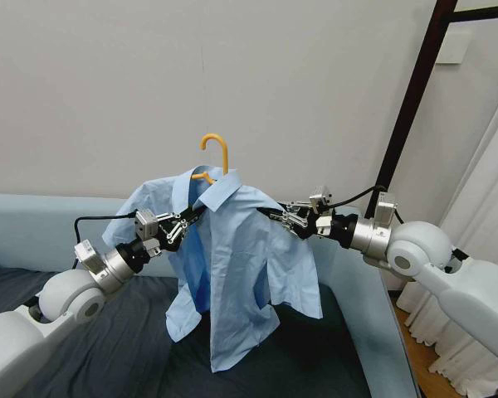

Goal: Pick up the clothes from the sofa and hang them on the clothes hanger.

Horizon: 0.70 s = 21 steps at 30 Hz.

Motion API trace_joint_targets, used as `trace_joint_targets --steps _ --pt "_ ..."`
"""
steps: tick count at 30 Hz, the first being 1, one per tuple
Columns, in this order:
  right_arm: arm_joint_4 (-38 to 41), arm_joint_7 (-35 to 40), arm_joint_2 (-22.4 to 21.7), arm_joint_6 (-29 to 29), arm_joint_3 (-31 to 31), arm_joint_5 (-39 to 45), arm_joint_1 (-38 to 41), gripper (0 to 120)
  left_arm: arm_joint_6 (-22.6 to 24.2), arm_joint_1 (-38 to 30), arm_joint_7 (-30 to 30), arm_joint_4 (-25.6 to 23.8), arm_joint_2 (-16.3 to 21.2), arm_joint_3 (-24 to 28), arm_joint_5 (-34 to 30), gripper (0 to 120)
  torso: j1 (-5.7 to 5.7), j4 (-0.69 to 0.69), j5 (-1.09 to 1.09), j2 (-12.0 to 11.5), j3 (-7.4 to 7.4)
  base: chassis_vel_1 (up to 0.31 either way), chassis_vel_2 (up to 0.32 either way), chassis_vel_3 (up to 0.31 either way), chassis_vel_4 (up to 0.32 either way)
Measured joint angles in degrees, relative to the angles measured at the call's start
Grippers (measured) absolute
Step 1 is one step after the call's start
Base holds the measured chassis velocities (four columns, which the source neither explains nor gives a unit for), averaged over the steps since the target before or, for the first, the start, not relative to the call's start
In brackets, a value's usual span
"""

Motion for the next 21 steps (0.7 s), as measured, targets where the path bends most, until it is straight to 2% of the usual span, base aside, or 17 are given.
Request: trace_joint_targets --steps 3,4,5,6,8,9,13,14,17,19,21 --pt "1.5 3.5 -1.8 -1.7 1.9 3.4 -0.2 8 -1.3 2.9 -2.5 -0.1 -0.8 -1.6 0.7 35 0.0 0.0 0.02 0.0 0.0 0.0 0.0 0.0 0.0" --pt "1.5 3.5 -1.8 -1.7 1.9 3.4 -0.2 8 -1.3 2.9 -2.5 -0.1 -0.8 -1.6 0.7 35 0.0 0.0 0.02 0.0 0.0 0.0 0.0 0.0 0.0" --pt "2.6 5.0 -2.8 -2.5 2.7 4.9 -0.3 8 -1.6 3.7 -3.1 -0.1 -1.1 -1.9 1.1 40 0.0 0.02 0.0 0.0 0.0 0.0 0.0 0.0 0.0" --pt "4.2 6.5 -4.8 -3.6 4.1 6.8 -0.9 8 -1.9 4.4 -4.2 0.2 -1.9 -2.2 2.0 45 0.0 0.04 0.0 0.0 0.0 0.0 0.0 0.0 0.0" --pt "6.4 8.1 -8.4 -5.7 6.7 9.5 -2.0 8 -2.1 5.3 -5.7 0.6 -3.3 -2.3 3.5 53 0.0 0.0 0.0 0.0 0.0 0.0 0.0 0.0 0.0" --pt "6.4 8.1 -8.4 -5.7 6.7 9.5 -2.0 8 -2.1 5.3 -5.7 0.6 -3.3 -2.3 3.5 53 0.0 0.0 0.0 0.0 0.0 0.0 0.0 0.0 0.0" --pt "10.0 12.7 -16.2 -9.9 11.9 13.1 -4.5 8 -2.7 6.4 -6.9 1.2 -5.9 -2.3 5.4 70 0.0 -0.02 0.02 0.0 0.0 0.0 0.0 0.0 0.0" --pt "10.0 12.7 -16.2 -9.9 11.9 13.1 -4.5 8 -2.7 6.4 -6.9 1.2 -5.9 -2.3 5.4 70 0.0 -0.02 0.02 0.0 0.0 0.0 0.0 0.0 0.0" --pt "13.5 21.3 -23.6 -13.4 16.8 17.7 -6.2 8 -3.3 7.2 -6.5 1.1 -9.2 -1.6 6.8 86 -0.01 -0.03 0.01 0.0 -0.01 0.0 0.0 0.0 0.0" --pt "15.1 25.5 -26.7 -14.1 18.4 20.5 -6.2 8 -3.8 7.5 -5.8 1.2 -10.8 -1.2 7.6 94 -0.01 0.0 0.01 0.0 -0.01 0.0 0.0 0.0 0.0" --pt "15.8 26.8 -27.8 -14.2 18.9 21.5 -6.2 8 -3.9 7.7 -5.6 1.3 -11.4 -1.1 8.0 97 0.0 0.0 0.01 0.0 -0.01 0.0 0.0 0.0 0.0"
